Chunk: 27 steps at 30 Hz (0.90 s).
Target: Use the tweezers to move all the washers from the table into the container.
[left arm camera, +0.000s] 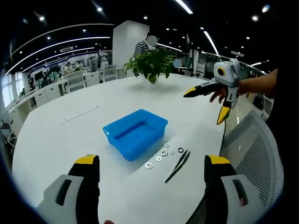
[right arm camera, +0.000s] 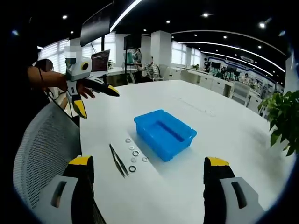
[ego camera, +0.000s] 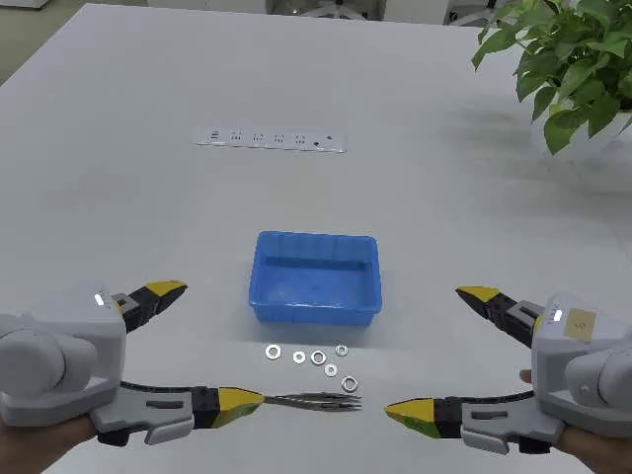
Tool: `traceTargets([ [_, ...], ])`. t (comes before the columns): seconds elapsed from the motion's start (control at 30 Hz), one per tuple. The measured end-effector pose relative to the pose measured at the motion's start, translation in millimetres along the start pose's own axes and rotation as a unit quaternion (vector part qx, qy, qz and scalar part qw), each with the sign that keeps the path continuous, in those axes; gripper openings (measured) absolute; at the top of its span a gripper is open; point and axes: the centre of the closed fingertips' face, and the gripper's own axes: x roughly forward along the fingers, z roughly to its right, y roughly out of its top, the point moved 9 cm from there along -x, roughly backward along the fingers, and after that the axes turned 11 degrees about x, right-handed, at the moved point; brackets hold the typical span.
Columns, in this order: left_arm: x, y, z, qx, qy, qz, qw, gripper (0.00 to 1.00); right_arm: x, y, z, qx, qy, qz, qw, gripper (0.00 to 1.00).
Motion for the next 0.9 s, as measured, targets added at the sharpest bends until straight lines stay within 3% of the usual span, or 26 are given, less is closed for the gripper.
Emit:
traceTargets([
  [0.9, -1.7, 3.4, 0.9, 0.006, -0.004, 0.005, 1.0, 0.99, -1.2, 1.8, -0.8, -0.001, 0.003, 0.003, 1.0, 0.98],
])
